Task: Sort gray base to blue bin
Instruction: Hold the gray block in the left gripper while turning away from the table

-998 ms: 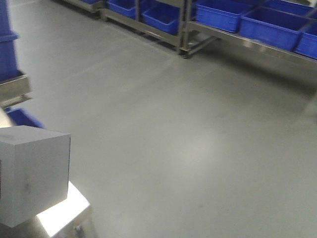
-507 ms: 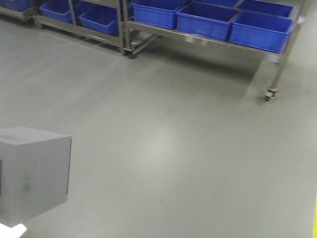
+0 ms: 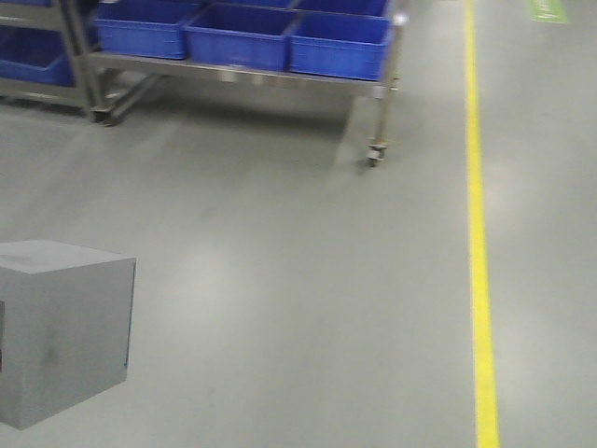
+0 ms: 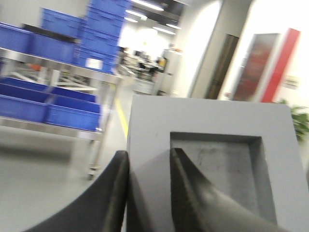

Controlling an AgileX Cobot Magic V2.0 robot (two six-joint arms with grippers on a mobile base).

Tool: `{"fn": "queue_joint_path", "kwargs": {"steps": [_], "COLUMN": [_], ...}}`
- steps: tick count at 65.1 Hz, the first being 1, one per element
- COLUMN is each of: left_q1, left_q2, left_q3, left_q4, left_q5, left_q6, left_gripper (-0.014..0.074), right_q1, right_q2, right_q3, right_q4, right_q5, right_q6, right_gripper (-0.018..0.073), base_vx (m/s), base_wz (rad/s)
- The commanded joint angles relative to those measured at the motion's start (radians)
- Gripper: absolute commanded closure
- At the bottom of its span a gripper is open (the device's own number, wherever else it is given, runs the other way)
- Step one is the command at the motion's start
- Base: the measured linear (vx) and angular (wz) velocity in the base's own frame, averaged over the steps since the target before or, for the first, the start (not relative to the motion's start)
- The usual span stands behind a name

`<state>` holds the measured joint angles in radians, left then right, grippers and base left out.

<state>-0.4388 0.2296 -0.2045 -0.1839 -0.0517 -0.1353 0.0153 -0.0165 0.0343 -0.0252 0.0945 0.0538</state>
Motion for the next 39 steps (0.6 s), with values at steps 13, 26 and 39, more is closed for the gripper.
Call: {"fn": "queue_joint_path", "kwargs": {"steps": [13,26,39], "left_q1": [-0.006,-0.006,-0.006], "left_q2": [0.014,0.014,0.014], "left_q3": [-0.031,-0.031,-0.031], "left_q4": [-0.008,-0.008,-0.008], "left_q5": [-0.111,-0.111,-0.111], "left_q6": [-0.004,-0.004,-0.004], "left_gripper": [0.0593,0.0593,0.0593], "right_q1": [0.000,0.000,0.000], "right_q2": [-0.007,-0.007,-0.007], "right_q3": [-0.004,-0.004,-0.004], "right_q4": [-0.006,-0.006,-0.006], "right_q5": [-0.078,-0.078,-0.078], "right_q6": [-0.007,-0.007,-0.007], "right_gripper": [0.0564,0.0564,0.0564], "base_vx": [0.02,0.06,0.11], "base_wz": [-0.63,-0.34,-0.14]}}
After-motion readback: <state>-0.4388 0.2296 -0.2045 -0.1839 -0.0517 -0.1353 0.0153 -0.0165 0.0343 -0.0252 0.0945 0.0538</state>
